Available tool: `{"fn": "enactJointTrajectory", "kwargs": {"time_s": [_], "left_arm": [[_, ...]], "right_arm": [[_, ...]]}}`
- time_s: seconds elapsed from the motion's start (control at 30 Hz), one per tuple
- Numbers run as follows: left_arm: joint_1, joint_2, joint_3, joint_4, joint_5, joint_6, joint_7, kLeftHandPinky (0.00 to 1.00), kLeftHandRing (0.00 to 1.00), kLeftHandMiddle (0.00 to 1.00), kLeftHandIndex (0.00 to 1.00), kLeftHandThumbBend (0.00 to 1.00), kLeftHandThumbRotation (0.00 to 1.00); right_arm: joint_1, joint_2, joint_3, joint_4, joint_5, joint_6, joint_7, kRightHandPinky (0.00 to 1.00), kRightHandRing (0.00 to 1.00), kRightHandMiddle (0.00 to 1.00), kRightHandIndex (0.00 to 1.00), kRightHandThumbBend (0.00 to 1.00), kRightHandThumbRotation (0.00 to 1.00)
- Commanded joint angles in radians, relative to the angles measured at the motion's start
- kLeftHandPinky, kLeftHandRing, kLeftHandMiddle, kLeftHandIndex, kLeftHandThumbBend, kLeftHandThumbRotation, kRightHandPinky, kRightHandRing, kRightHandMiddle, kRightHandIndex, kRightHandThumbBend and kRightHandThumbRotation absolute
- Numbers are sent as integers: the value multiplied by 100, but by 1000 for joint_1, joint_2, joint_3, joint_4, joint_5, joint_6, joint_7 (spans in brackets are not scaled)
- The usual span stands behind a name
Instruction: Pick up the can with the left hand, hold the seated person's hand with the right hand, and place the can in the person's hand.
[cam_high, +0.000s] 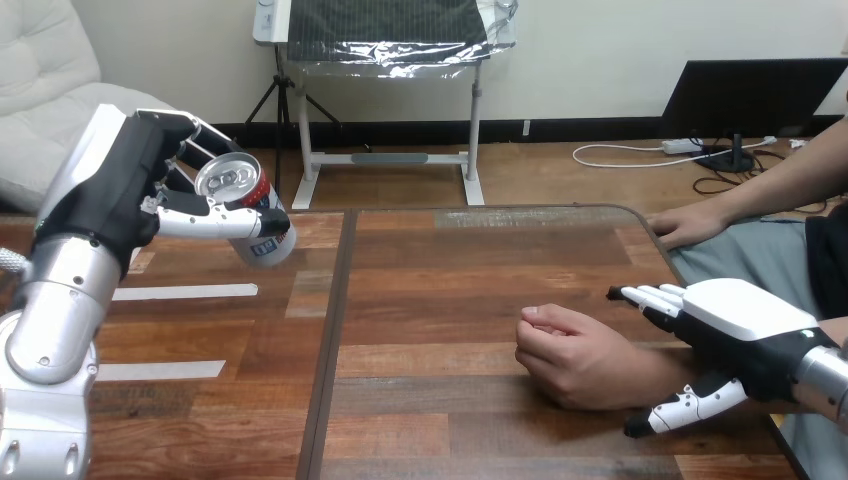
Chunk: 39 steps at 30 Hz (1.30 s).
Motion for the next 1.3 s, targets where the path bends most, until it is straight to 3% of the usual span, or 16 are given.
{"fn": "enactJointTrajectory", "kwargs": {"time_s": [0.0,0.47,0.9,0.93,0.97,1.03,1.07,1.1,1.27], "left_arm": [[-58,22,26,-61,-4,-27,-2,26,34,39,45,66,0],[-55,18,25,-63,-9,-37,-10,26,34,39,44,66,0],[-52,12,28,-68,-16,-33,-12,27,35,40,44,65,0],[-51,14,30,-65,-18,-38,-13,26,34,39,44,65,0],[-49,16,32,-66,-20,-40,-13,26,34,39,44,65,0],[-47,18,34,-67,-21,-42,-14,26,34,39,44,65,0],[-47,18,35,-68,-23,-43,-14,26,34,39,44,65,0],[-47,18,35,-68,-24,-44,-14,26,34,39,44,65,0],[-46,17,38,-72,-28,-38,-13,27,35,40,44,65,0]], "right_arm": [[-32,-25,36,56,-26,36,-19,100,100,99,99,100,63],[-53,-4,102,95,-93,105,-102,100,97,96,96,100,53],[-88,14,169,139,-124,143,-97,98,93,92,92,100,44],[-91,21,181,143,-125,157,-87,92,89,88,88,100,40],[-92,27,191,147,-127,166,-83,92,89,88,88,100,40],[-92,33,201,150,-130,174,-80,78,84,84,84,100,38],[-92,38,204,149,-129,186,-68,78,84,84,84,100,38],[-93,41,206,148,-128,195,-59,71,82,82,83,100,37],[-88,59,203,142,-100,221,-16,56,76,77,79,100,33]]}}
